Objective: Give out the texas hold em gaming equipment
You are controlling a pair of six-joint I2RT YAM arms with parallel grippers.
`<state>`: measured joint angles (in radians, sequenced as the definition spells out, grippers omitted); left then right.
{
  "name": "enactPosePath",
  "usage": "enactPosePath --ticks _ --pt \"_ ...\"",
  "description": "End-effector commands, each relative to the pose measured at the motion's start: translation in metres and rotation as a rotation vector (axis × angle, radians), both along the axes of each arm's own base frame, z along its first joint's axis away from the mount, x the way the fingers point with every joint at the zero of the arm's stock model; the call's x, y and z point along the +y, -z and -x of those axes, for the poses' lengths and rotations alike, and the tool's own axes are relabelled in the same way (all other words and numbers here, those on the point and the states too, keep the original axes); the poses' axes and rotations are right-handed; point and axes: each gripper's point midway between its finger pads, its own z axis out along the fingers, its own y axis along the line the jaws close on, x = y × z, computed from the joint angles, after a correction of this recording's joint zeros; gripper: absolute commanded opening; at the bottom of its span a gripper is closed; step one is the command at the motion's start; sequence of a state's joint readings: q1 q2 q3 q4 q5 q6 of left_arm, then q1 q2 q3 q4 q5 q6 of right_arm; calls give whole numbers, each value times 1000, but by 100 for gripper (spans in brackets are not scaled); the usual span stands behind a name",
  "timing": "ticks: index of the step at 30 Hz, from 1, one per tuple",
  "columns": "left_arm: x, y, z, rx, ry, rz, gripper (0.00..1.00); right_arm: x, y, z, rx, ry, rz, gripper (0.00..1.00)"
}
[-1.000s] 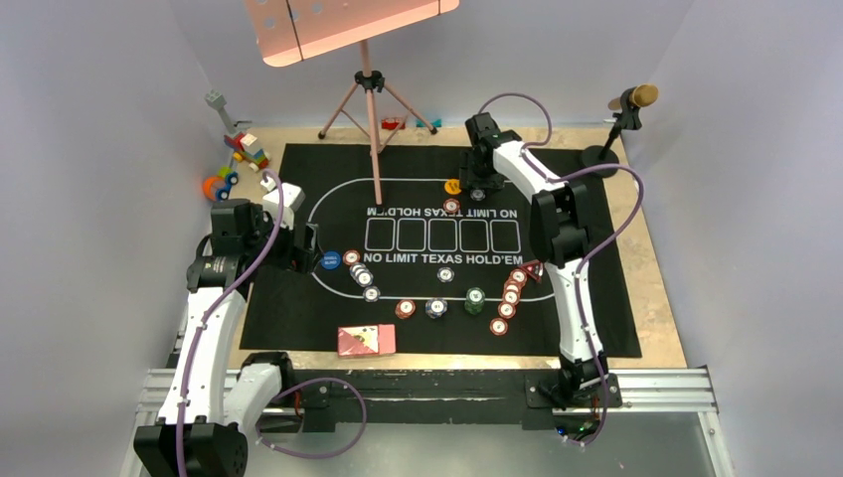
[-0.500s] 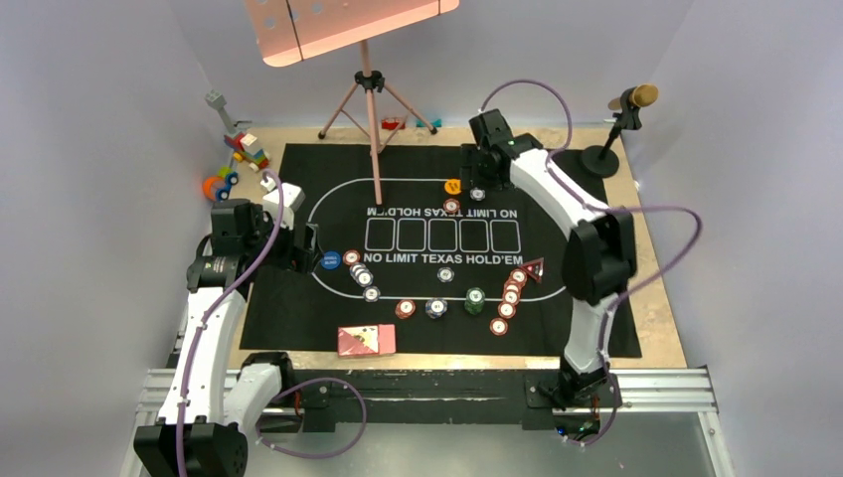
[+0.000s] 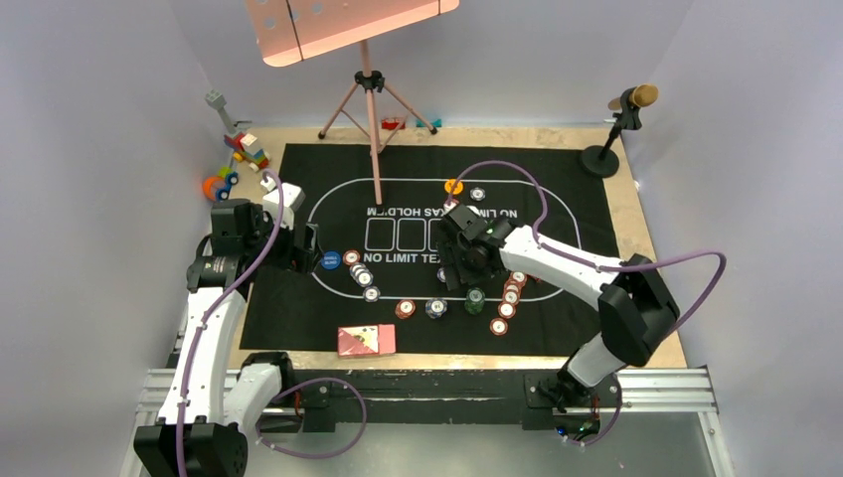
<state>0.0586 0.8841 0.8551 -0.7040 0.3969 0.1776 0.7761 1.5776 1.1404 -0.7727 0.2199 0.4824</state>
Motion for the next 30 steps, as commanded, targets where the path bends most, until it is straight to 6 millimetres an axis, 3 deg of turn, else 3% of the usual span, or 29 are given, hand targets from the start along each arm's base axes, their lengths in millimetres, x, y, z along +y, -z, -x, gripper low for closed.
enactPosePath --ticks 1,10,17,20,24,30 --pt "0 -7 -4 -44 15 -9 100 -4 -14 7 -54 62 -44 82" --pt "0 -8 -3 -52 13 -10 100 2 0 19 -30 35 -36 81" --pt "1 -7 -3 -48 12 -10 100 28 -41 10 -167 7 -69 81" --pt "1 -8 -3 -50 12 -11 100 45 -50 10 -181 -28 -105 81" --pt "0 -9 -3 -54 11 -10 100 73 -35 21 -126 -110 -140 81" --pt "1 -8 -3 -53 9 -11 100 95 9 41 -25 -181 -124 81"
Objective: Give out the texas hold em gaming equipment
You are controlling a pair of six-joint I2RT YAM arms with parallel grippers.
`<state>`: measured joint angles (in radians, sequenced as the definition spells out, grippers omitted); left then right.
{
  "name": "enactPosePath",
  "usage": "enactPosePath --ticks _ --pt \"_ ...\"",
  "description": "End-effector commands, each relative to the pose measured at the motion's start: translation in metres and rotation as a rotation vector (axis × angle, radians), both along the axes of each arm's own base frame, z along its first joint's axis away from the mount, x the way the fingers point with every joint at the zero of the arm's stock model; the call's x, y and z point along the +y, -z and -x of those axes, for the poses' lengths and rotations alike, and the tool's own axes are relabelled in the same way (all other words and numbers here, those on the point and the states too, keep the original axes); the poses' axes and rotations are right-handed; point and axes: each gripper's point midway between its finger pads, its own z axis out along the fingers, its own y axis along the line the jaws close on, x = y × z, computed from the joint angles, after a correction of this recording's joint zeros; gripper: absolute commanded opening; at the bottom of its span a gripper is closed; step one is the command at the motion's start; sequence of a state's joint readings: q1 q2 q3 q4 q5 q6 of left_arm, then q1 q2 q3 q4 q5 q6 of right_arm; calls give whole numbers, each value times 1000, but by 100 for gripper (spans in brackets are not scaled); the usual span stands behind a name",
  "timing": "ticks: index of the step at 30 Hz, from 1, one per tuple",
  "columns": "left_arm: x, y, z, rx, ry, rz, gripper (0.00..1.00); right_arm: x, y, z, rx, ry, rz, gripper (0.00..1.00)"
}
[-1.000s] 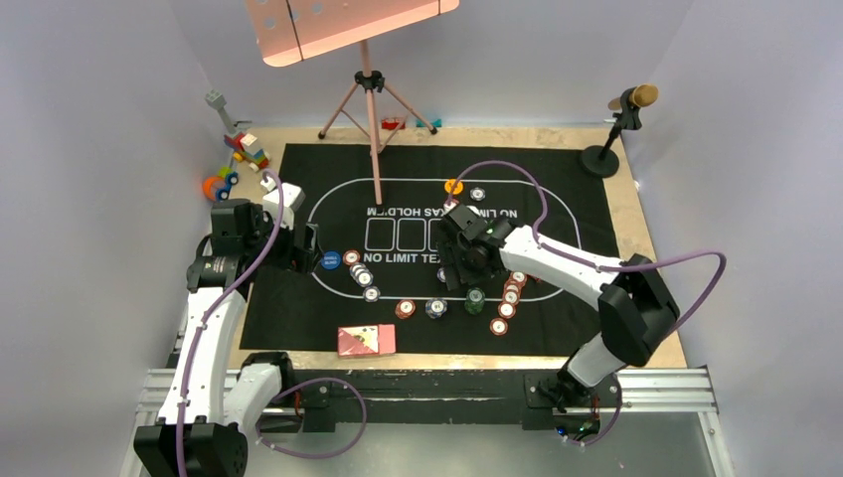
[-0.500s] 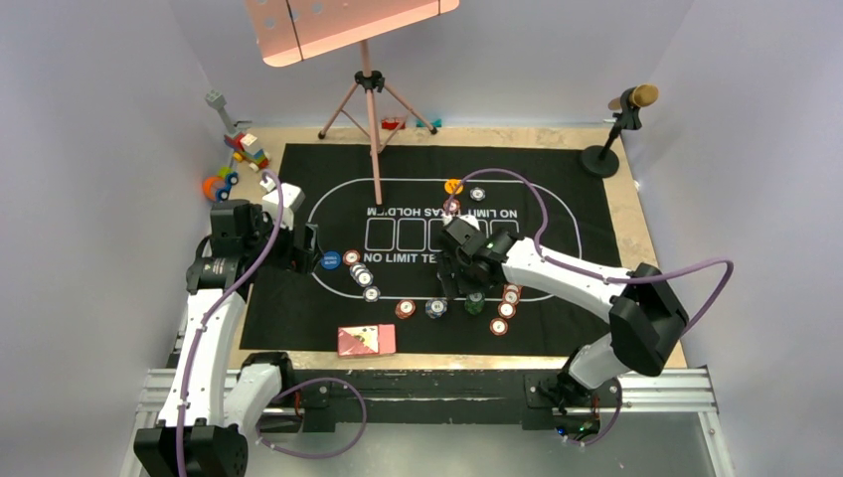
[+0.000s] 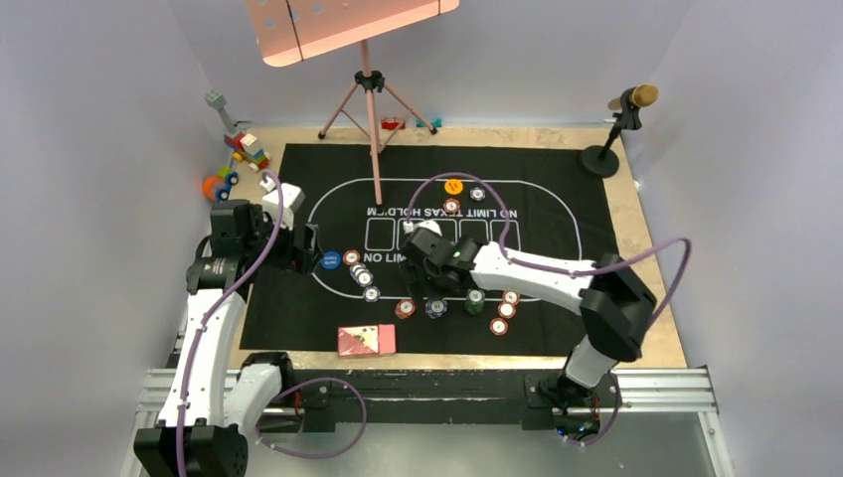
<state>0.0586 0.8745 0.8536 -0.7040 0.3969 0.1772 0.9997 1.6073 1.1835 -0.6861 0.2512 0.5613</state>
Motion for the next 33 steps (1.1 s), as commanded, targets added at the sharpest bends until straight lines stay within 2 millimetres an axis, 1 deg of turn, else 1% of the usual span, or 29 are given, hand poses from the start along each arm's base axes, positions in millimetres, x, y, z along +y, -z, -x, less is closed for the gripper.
enactPosePath --ticks 1,5,13,20,23,26,33 --pt "1 -6 -4 -44 10 -12 100 21 26 12 63 -48 -21 81" --pt "1 -7 -4 -48 9 -12 100 21 42 15 82 -52 -6 80" --pt "1 -7 -4 -47 8 -12 100 19 59 14 91 -56 30 75" --pt "2 -7 -4 -50 8 -15 100 17 71 17 115 -68 53 66" --pt "2 -7 -4 -48 7 -15 100 14 71 17 111 -70 66 61" --pt "2 -7 -4 -48 7 -16 100 13 68 15 101 -70 65 56" --pt "1 -7 -3 -48 10 -15 100 15 51 11 72 -71 56 48"
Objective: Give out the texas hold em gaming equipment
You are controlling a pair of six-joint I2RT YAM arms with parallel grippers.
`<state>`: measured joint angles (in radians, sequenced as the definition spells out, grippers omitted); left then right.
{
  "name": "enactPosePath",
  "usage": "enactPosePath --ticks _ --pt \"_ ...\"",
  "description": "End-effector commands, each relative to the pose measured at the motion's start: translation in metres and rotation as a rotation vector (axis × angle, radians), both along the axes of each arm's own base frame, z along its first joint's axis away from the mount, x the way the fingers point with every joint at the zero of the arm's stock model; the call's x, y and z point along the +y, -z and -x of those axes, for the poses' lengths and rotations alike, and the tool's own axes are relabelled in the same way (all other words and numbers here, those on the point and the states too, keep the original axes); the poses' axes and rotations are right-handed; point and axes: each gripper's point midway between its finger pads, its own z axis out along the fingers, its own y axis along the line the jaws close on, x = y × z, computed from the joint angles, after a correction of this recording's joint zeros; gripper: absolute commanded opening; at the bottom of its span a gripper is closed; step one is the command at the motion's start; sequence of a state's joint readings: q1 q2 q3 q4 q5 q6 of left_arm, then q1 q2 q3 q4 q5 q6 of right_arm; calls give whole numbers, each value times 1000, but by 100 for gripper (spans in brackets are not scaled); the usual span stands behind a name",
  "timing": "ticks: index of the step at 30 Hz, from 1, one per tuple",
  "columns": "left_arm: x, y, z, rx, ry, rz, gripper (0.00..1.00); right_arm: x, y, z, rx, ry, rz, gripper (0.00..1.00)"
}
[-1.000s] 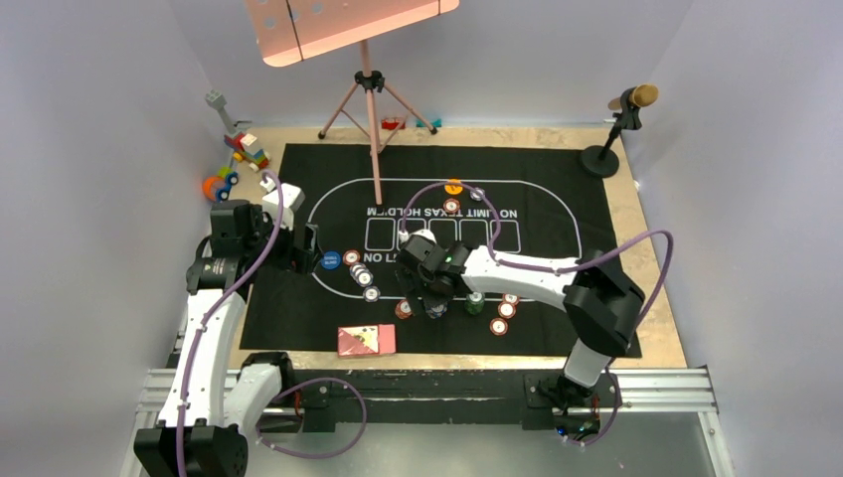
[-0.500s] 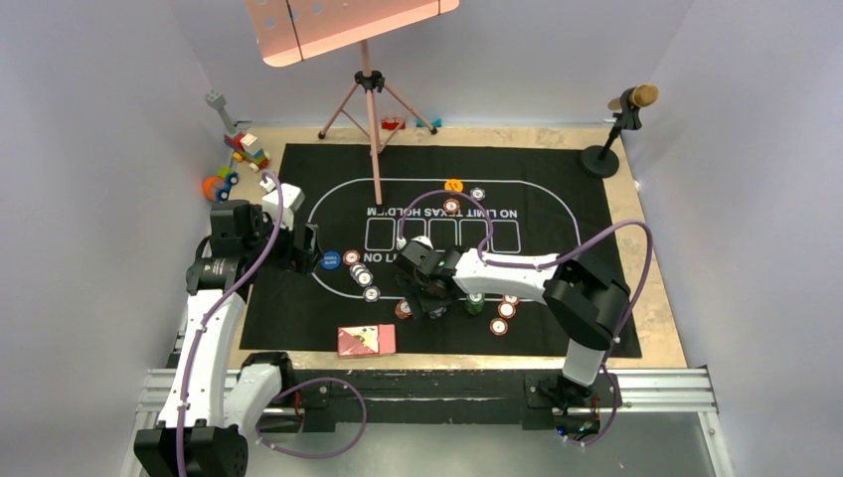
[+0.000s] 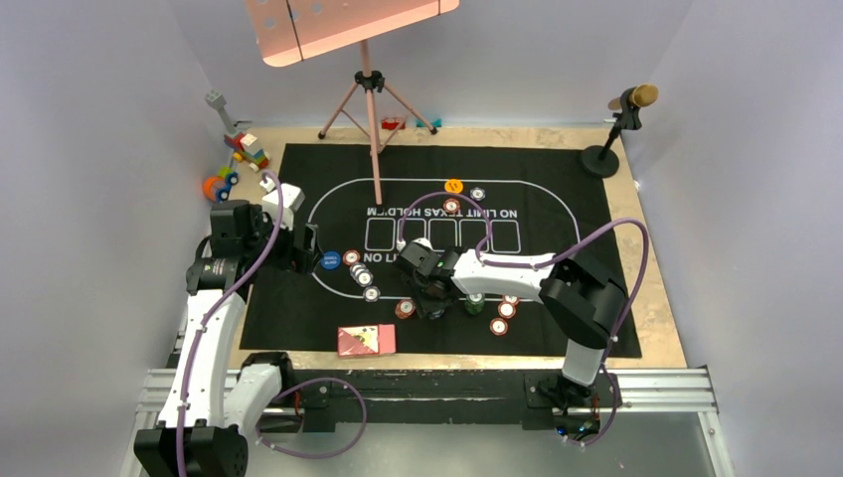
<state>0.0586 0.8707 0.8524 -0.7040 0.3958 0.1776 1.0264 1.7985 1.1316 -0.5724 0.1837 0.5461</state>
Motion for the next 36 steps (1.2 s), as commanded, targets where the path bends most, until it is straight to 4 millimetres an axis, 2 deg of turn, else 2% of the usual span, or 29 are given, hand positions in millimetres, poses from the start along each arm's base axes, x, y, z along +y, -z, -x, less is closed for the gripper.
enactPosePath --ticks 1,6,9,14,18,21,24,27,30,36 --pt "1 -7 -3 -47 10 -13 100 3 -25 -8 -51 -7 -30 46" --pt "1 -7 -3 -49 10 -13 100 3 -33 -10 -59 -4 -33 35" --pt "1 -7 -3 -48 14 -13 100 3 -44 -13 -69 -1 -55 28" --pt "1 -7 -3 -46 14 -12 100 -1 -68 -23 -88 18 -90 25" --pt "0 -7 -3 -46 15 -12 100 -13 -85 -36 -105 53 -105 23" --pt "1 -7 -3 -46 15 -12 100 -34 -95 -54 -127 123 -111 21" --pt "0 -7 -3 -45 15 -11 100 -66 -103 -80 -161 248 -119 16" --pt "0 -7 -3 -46 16 -11 100 -101 -103 -105 -190 383 -106 13" --pt "0 -7 -3 -47 17 -11 100 -137 -97 -128 -203 515 -91 12" --pt "0 -7 -3 -44 19 -11 100 -190 -68 -149 -176 694 -48 10"
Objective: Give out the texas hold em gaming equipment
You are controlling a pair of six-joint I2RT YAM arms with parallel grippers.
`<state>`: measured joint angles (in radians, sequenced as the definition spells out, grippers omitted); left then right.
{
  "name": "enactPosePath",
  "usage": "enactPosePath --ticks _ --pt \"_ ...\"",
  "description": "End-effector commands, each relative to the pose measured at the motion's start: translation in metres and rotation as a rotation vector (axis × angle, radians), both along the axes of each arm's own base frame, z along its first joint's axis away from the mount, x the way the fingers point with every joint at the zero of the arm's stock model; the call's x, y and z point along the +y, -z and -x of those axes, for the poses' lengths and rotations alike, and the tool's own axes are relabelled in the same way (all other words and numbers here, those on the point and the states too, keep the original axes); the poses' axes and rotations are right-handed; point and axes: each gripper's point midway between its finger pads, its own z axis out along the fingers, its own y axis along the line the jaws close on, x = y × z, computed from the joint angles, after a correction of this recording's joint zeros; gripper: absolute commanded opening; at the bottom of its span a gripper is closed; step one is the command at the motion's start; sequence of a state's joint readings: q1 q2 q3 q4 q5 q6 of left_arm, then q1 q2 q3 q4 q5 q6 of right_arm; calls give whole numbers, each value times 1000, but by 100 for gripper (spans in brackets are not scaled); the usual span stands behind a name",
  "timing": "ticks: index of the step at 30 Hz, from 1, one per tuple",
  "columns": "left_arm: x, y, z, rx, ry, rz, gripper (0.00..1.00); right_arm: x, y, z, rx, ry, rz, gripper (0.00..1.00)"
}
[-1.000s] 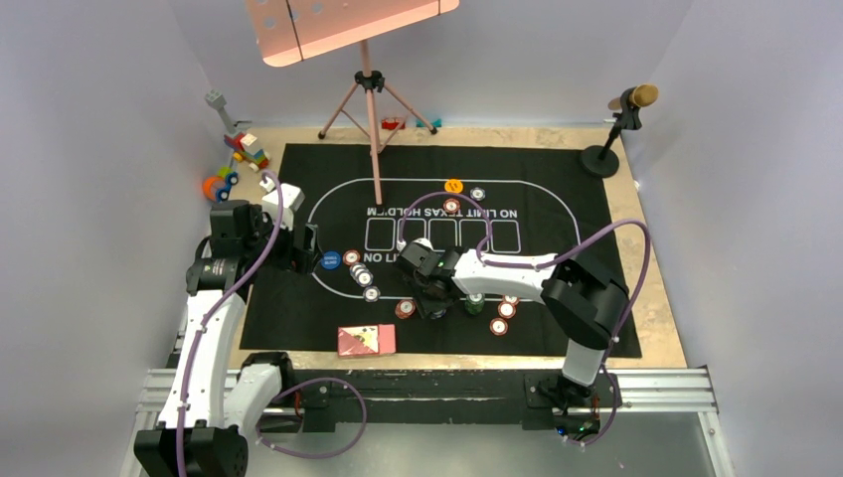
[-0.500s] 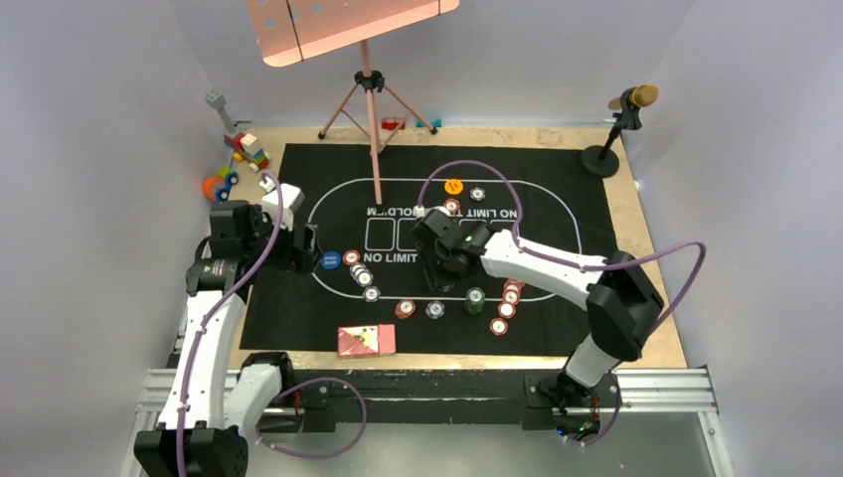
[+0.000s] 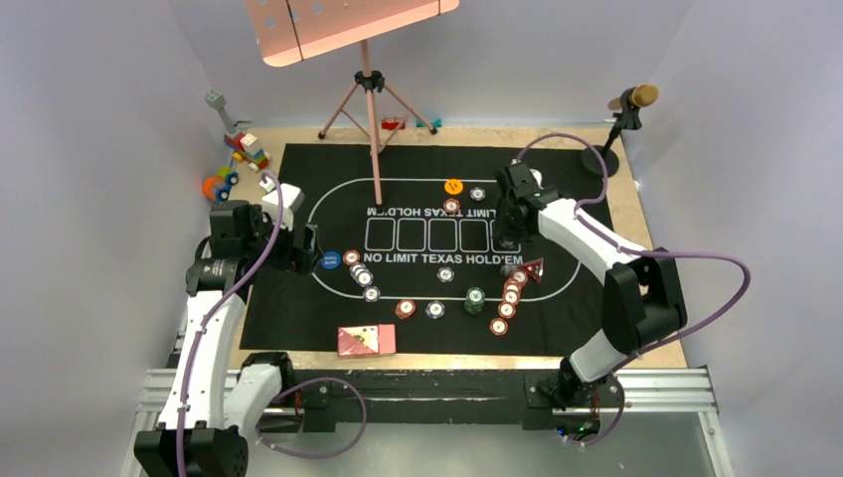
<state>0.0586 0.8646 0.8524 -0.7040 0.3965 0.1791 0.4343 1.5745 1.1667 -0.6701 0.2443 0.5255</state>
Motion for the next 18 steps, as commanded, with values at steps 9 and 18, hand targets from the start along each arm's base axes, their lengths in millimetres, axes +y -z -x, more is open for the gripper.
enactPosePath --ticks 9,18 --pt "0 -5 -3 -38 17 -10 100 -45 45 -35 33 173 27 9" --pt "0 -6 -3 -40 15 -11 100 -40 75 -37 115 158 11 16"
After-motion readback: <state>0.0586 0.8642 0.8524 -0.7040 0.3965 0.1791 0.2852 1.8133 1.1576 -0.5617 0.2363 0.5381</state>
